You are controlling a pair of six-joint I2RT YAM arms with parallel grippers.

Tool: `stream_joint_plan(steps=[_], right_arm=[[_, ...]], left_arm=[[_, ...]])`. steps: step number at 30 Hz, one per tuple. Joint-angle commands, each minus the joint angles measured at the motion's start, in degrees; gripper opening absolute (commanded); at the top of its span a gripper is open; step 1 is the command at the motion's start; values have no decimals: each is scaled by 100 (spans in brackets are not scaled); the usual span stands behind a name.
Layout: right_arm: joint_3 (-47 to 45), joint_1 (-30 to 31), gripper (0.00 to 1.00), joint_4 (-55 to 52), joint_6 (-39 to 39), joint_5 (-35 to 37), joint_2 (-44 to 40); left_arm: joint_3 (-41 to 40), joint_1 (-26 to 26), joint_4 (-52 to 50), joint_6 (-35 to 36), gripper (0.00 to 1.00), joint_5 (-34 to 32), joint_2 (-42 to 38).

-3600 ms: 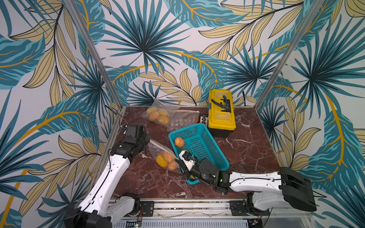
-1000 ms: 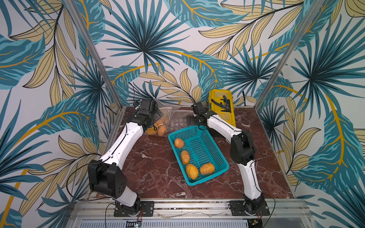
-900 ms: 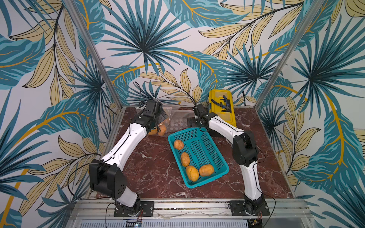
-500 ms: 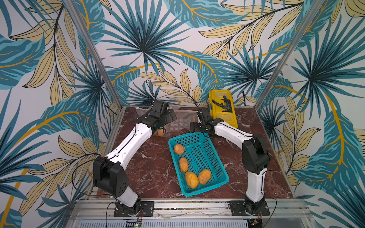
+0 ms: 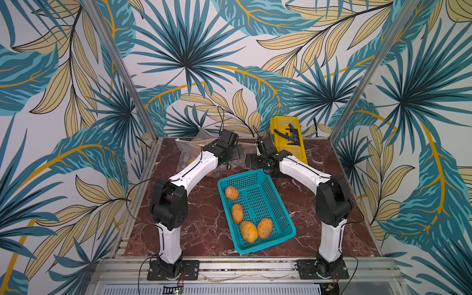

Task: Put the potatoes into a zipper bag and zip it
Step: Move the basket to the center of the board, then pick up the zipper food storage bag at the center of the board.

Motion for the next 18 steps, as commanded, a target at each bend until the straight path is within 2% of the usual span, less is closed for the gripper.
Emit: stream_joint_plan(steps=[1,8,12,18], right_arm=[[516,-30,100,-65,66,-27,182],[1499,-170,99,-314,354,-306,1129],[1927,-233,99,-502,452,-381,1531],[2249,-278,100,-618,589,-290,1907]], left_arm=[[266,-3,46,89,99,39,189],[98,57,46,-198,97,-369,59],[-319,287,66,-552,97,-733,-492],[-1357,495,517,-642,97,-575,-1468]])
